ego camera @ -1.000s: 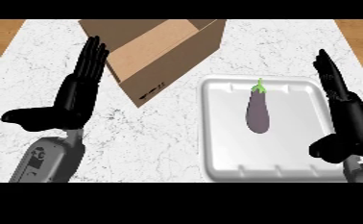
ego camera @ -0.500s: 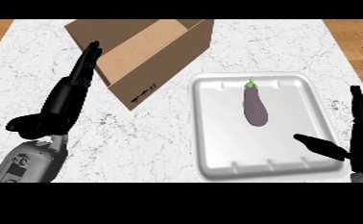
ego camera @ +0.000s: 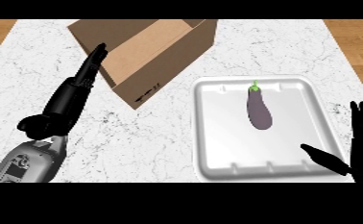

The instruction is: Pick the eggplant from the tray and place it in the cardboard box

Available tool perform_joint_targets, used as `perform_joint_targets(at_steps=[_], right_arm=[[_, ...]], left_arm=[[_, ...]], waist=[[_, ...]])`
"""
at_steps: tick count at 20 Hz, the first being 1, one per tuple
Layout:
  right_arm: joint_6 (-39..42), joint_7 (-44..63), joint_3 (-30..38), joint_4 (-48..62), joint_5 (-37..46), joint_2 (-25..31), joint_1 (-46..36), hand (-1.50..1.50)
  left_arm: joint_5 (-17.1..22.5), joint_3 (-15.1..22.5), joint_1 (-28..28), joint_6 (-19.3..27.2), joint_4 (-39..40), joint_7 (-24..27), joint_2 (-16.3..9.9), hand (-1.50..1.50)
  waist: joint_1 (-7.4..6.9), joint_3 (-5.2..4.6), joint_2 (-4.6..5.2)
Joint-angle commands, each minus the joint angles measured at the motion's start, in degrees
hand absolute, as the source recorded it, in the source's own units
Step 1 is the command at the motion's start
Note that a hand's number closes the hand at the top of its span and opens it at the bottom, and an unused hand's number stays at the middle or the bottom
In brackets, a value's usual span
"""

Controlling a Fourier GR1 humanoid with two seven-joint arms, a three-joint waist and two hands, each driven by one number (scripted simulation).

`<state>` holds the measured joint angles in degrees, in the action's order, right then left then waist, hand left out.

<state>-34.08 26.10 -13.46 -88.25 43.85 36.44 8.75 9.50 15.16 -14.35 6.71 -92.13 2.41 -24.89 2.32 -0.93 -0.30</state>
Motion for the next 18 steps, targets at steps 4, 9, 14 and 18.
perform_joint_targets(at_steps=[4,9,14,18], right_arm=[[13.99,18.72,-6.14,-7.73,8.75,-3.04,-1.14,-1.50],[25.35,33.99,-11.94,-14.08,13.01,-10.27,-5.22,-1.50],[37.79,48.99,-14.99,-18.86,17.60,-18.13,-13.48,-1.50],[45.01,55.71,-15.36,-16.78,22.15,-26.33,-20.73,-1.50]], left_arm=[[0.41,3.44,2.47,-1.86,1.56,-3.54,0.87,0.00],[0.04,4.28,1.52,-2.20,2.03,-4.74,1.52,0.00],[-0.99,5.89,-0.06,-1.37,2.07,-6.92,3.41,0.00],[-0.22,4.70,-0.32,-2.70,1.03,-8.20,2.19,0.00]], waist=[[-1.92,-0.39,0.59],[-2.75,0.03,0.65],[-2.76,0.32,0.35],[-3.84,0.57,0.36]])
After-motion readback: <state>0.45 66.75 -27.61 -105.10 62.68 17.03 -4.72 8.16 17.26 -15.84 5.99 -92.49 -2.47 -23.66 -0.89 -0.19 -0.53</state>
